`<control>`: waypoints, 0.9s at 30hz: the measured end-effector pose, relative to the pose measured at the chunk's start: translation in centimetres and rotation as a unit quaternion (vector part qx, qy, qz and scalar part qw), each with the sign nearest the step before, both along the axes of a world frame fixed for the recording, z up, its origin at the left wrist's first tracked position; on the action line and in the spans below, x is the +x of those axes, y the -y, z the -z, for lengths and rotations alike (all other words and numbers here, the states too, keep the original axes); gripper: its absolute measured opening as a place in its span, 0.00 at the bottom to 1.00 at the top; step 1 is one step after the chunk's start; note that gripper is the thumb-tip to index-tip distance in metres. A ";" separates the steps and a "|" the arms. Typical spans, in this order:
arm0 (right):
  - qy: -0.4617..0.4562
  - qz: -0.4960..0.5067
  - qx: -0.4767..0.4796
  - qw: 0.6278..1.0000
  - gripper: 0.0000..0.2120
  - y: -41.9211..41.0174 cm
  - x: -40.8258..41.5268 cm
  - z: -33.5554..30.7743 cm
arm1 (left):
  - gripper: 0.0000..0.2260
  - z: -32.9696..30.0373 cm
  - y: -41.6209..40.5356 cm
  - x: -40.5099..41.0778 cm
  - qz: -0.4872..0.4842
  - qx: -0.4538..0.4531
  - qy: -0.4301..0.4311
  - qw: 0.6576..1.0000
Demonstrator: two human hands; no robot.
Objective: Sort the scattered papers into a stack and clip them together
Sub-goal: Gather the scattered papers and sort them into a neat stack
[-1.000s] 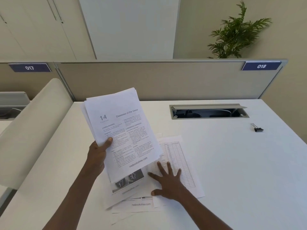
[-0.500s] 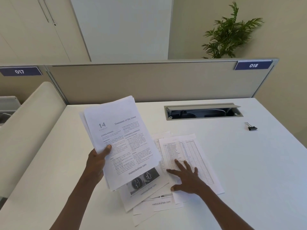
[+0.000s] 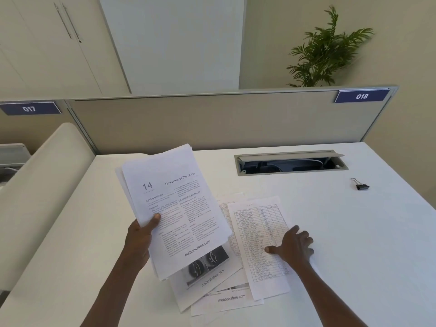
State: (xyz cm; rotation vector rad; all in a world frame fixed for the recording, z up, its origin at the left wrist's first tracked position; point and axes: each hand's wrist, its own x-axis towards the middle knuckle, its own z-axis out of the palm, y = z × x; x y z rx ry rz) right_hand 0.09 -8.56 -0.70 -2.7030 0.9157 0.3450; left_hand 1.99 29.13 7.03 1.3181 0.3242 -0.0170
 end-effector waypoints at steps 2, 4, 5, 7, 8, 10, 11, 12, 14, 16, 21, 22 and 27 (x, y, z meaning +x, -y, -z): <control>-0.014 -0.004 -0.010 1.000 0.60 -0.1 0.4 -0.2 | 0.10 0.1 0.1 0.2 0.004 -0.001 -0.001 1.000; -0.026 0.003 -0.010 1.000 0.57 -0.1 0.6 -0.6 | 0.09 0.2 0.4 0.3 0.010 -0.002 0.001 1.000; -0.029 0.009 -0.003 1.000 0.54 -0.1 0.7 -0.7 | 0.09 0.1 0.6 0.3 0.013 -0.003 0.002 1.000; -0.033 0.017 0.022 0.999 0.49 0.0 0.7 -1.0 | 0.09 0.1 1.0 0.4 0.019 -0.006 0.003 1.000; -0.034 0.020 0.035 0.999 0.48 0.0 0.7 -1.1 | 0.09 0.1 1.1 0.4 0.020 -0.004 0.002 1.000; -0.036 0.028 0.052 0.998 0.48 0.0 0.6 -1.1 | 0.09 0.2 1.3 0.3 0.023 -0.004 0.000 1.000; -0.034 0.033 0.059 0.997 0.48 0.0 0.6 -1.1 | 0.09 0.3 1.4 0.3 0.024 -0.007 -0.002 1.000; -0.034 0.040 0.067 0.996 0.48 -0.1 0.5 -1.2 | 0.09 0.4 1.4 0.3 0.024 -0.008 -0.004 1.000; -0.031 0.053 0.087 0.994 0.48 -0.2 0.5 -1.5 | 0.08 0.5 1.5 0.2 0.025 -0.006 -0.007 1.000; -0.026 0.055 0.101 0.993 0.48 -0.1 0.6 -1.3 | 0.09 0.8 1.3 0.2 0.023 -0.004 -0.010 1.000; -0.021 0.041 0.103 0.994 0.49 -0.3 1.0 -1.2 | 0.11 1.3 0.5 -0.1 0.018 0.006 -0.016 1.000; -0.017 0.053 0.106 0.993 0.49 -0.4 0.9 -1.6 | 0.11 1.4 0.3 -0.1 0.018 0.009 -0.019 1.000; 0.039 0.074 0.107 0.991 0.36 -0.3 0.4 -2.8 | 0.09 1.7 -0.4 -0.2 0.009 0.015 -0.035 0.999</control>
